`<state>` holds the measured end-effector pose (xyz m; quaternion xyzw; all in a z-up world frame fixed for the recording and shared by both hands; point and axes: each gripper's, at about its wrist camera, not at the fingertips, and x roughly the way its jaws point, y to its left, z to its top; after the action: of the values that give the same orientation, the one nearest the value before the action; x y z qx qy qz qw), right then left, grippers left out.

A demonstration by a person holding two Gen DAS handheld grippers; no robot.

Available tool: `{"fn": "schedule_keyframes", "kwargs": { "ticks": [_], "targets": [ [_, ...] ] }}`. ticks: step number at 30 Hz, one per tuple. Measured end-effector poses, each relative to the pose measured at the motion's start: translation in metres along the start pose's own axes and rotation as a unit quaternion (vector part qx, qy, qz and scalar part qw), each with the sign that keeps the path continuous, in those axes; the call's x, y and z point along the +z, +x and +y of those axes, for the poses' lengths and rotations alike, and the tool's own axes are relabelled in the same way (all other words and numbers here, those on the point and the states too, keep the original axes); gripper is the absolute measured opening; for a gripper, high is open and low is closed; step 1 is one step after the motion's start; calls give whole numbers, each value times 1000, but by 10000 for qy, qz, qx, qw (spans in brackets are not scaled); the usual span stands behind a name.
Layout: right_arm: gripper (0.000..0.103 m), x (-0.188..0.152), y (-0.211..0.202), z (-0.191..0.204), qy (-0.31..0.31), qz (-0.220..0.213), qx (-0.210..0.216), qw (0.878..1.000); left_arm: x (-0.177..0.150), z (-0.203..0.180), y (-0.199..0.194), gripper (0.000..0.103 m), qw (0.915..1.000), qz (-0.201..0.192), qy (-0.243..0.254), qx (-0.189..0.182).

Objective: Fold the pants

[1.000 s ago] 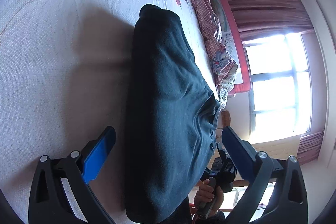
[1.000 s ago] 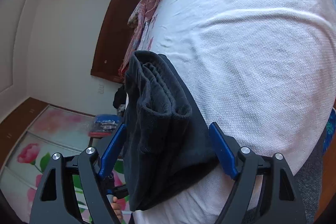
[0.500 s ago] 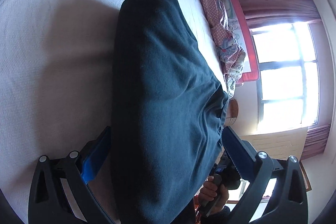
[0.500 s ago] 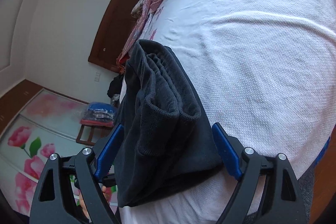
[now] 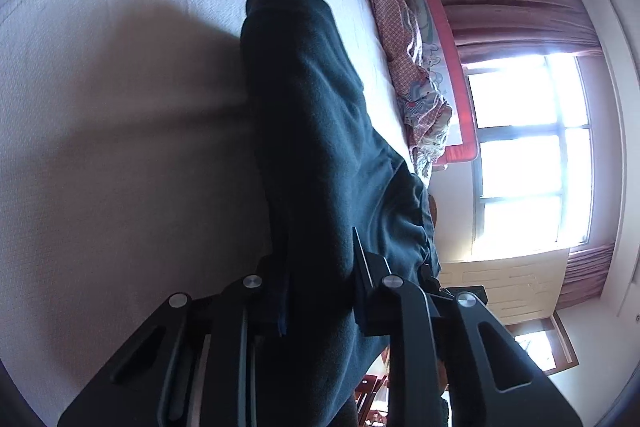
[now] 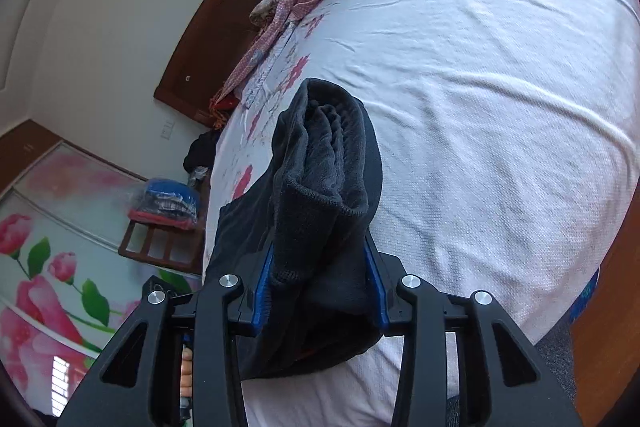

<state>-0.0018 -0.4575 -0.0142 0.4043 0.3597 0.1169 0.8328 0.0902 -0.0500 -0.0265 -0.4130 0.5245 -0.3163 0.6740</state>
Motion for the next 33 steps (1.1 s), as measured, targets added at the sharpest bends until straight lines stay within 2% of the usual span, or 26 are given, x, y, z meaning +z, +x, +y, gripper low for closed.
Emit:
{"fn": "schedule_keyframes", "kwargs": {
  "ticks": [8,13,16,21,24,27,29,30,31,32,33],
  "targets": [
    [37,17,15,49,-442,23,223,9988,25,-31,-40,22,9987,-306,290,-298],
    [37,20,58,79,-528,89,591,9968,53,-35,-87,22,9962,-673,520,-177],
    [37,19,92,98,-568,165,806,9950,71,-33,-116,22,9939,-882,663,30],
    [37,5,147,114,-566,430,838,9939,91,0,-155,22,9910,-1147,603,332],
    [37,-16,175,102,-454,688,616,9947,96,31,-155,22,9906,-1144,485,575],
    [37,-36,187,74,-216,849,320,9956,89,81,-143,23,9914,-989,6,852],
    [37,-42,185,62,-106,889,351,9954,80,105,-143,26,9922,-1053,-190,642],
    [37,-43,185,62,-143,895,382,9952,77,109,-144,31,9921,-1097,-261,542],
    [39,-43,185,64,-212,918,365,9949,77,114,-144,41,9916,-1141,-345,509],
    [41,-41,186,65,-240,976,326,9944,78,117,-144,45,9911,-1156,-393,527],
    [49,-40,188,64,-205,1052,281,9938,78,117,-144,45,9912,-1160,-394,505]
  ]
}}
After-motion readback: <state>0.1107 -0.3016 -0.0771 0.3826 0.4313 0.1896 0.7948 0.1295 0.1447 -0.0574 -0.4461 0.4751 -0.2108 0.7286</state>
